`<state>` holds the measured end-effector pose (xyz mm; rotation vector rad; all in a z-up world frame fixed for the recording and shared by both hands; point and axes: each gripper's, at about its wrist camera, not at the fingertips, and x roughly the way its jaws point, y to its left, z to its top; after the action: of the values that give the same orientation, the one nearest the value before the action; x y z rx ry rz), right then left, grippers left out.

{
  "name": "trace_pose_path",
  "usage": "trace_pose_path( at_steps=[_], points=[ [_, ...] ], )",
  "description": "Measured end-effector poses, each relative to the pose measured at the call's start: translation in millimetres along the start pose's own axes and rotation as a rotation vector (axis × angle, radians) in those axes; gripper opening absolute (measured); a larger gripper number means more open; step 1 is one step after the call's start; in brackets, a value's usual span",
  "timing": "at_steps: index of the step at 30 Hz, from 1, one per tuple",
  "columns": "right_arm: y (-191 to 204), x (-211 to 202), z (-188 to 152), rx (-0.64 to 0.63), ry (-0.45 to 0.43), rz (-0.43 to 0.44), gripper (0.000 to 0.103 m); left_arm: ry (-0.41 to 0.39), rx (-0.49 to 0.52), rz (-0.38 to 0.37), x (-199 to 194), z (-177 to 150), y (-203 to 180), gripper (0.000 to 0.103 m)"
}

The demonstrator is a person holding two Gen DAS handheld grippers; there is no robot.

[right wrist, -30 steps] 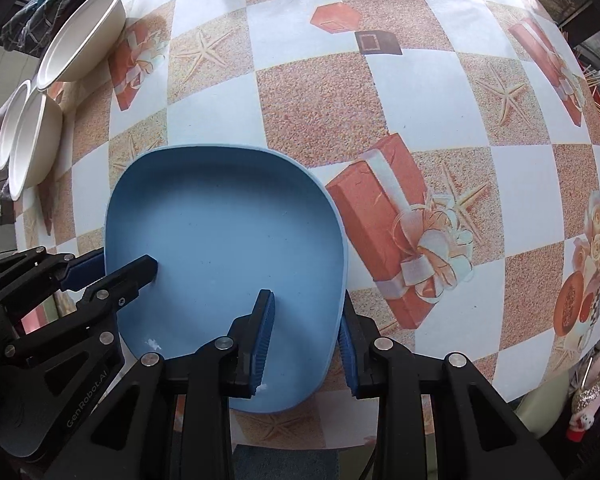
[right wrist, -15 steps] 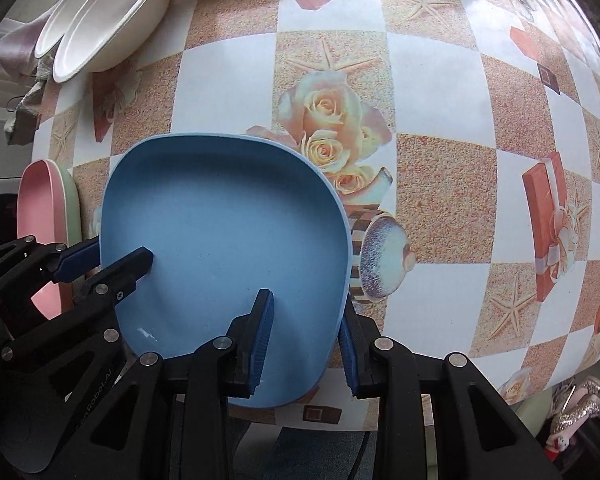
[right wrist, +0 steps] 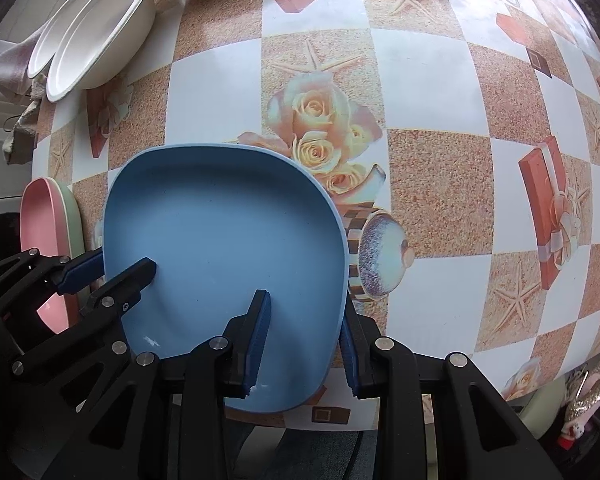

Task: Organize plates and bowls
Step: 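Lift the blue plate with both grippers and carry it over the pink plate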

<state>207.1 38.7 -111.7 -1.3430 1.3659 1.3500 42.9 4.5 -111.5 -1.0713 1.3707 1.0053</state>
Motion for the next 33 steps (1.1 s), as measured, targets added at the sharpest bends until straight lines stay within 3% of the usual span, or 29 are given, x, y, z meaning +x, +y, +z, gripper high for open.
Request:
trace_pose_path(
  at_steps=[11,13,15,17,21,24,29,33],
  points=[
    [3.0,0.8,-0.9,0.008,-0.001,0.005,0.034,0.003,-0.006,-0.009,2.3,7.2,-11.0,0.023],
    [2.3,1.4,-0.3,0.008,0.000,0.017,0.038,0.005,-0.009,-0.013,3.6,7.5,-10.8,0.023],
    [3.2,2.3,1.4,0.004,0.002,0.067,0.054,0.006,-0.011,-0.019,4.5,7.7,-10.7,0.023],
    [7.0,1.6,0.9,-0.010,0.005,0.047,0.054,0.005,-0.008,-0.019,4.8,7.6,-10.9,0.023],
    [15.9,2.5,0.0,-0.050,0.005,-0.022,0.051,0.000,-0.008,-0.032,5.4,8.4,-10.1,0.023],
    [13.7,1.3,0.3,-0.035,0.001,-0.023,0.046,-0.001,-0.002,-0.035,4.9,9.0,-10.5,0.023],
    [-20.3,-2.4,-1.7,0.125,0.007,0.098,0.025,0.001,-0.006,-0.045,5.2,9.0,-8.5,0.023],
    [-38.9,-3.5,-5.0,0.198,0.019,0.149,0.018,-0.001,-0.006,-0.051,4.4,9.6,-7.9,0.022]
  ],
)
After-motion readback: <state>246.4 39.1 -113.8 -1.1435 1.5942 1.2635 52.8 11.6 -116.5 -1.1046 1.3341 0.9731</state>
